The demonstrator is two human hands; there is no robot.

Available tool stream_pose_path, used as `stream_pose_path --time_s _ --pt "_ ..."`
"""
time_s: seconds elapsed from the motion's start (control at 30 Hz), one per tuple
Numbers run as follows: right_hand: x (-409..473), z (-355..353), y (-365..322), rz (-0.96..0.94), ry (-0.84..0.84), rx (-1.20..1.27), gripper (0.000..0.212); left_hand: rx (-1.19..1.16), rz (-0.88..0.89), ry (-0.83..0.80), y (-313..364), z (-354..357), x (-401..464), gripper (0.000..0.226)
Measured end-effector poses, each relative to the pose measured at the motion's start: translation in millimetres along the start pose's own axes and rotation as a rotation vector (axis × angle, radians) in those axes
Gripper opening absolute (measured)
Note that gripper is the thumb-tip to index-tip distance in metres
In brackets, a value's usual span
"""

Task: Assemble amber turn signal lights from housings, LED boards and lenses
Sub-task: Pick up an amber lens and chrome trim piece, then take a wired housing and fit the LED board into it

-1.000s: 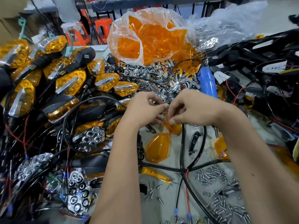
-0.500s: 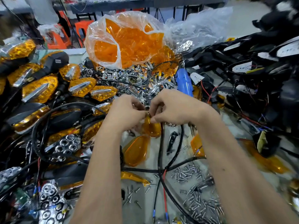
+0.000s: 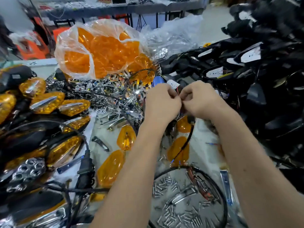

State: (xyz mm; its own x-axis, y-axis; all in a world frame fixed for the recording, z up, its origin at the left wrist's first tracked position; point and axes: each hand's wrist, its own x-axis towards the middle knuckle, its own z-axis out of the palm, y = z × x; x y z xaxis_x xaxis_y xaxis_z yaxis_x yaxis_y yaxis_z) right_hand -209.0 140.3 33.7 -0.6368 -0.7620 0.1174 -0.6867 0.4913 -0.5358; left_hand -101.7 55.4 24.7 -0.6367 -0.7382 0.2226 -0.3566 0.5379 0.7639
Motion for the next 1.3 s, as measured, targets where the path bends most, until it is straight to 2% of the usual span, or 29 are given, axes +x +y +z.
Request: stream_pose_path --time_s 0.17,0.33,0.47,0.57,0.67,0.73,0.8,0.9,0.97,1.03,1.07,1.13,1.23,1.3 --pt "23.2 -22.7 19.8 0.064 0.146 -0.084 0.017 -0.002 0.033 -0.058 18.2 32.9 21.4 0.012" --pt "45.6 -45.0 24.3 0.081 0.284 -0.106 0.018 -0.104 -0.017 -0.01 35.4 57.2 42.6 0.008" --pt "38.4 -60.9 24.5 0.029 0.487 -0.08 0.017 -0.271 -0.026 0.052 57.2 67.3 57.8 0.01" --pt "22.4 -79.4 31.6 0.032 0.634 -0.057 0.012 -0.422 0.015 0.039 84.2 81.8 66.5 0.006" --pt "6.0 -100.0 46.0 0.119 0.782 -0.011 0.008 -0.567 0.061 -0.093 112.3 100.3 72.2 0.029" --pt "-0.8 -110.4 55.4 0.189 0.849 -0.015 0.013 -0.548 0.097 -0.147 127.8 113.7 75.9 0.04" --pt "-3.1 -115.3 63.4 0.266 0.815 -0.049 0.028 -0.511 0.119 -0.126 138.7 123.9 77.3 0.033" --pt "-4.0 -114.6 68.7 0.336 0.666 -0.113 0.057 -0.459 0.129 -0.032 140.9 124.1 78.8 0.016" --pt "-5.1 -111.0 71.1 0.337 0.648 -0.189 0.065 -0.47 0.071 -0.006 129.6 115.0 81.6 0.015" --pt "-4.3 -107.8 73.3 0.331 0.648 -0.265 0.056 -0.63 -0.021 -0.063 108.9 97.0 81.5 0.009" --pt "-3.2 -105.7 72.5 0.315 0.636 -0.297 0.044 -0.713 -0.052 -0.096 95.7 85.4 79.1 0.002" --pt "-0.5 -100.9 64.0 0.245 0.59 -0.339 0.023 -0.801 -0.079 -0.107 72.1 61.6 69.7 0.007" --pt "1.3 -87.1 33.0 0.065 0.49 -0.354 0.011 -0.981 -0.159 0.021 45.4 24.4 55.8 0.02" --pt "0.5 -77.7 4.6 -0.063 0.382 -0.252 0.013 -1.131 -0.212 0.127 33.2 -0.4 50.3 0.026"
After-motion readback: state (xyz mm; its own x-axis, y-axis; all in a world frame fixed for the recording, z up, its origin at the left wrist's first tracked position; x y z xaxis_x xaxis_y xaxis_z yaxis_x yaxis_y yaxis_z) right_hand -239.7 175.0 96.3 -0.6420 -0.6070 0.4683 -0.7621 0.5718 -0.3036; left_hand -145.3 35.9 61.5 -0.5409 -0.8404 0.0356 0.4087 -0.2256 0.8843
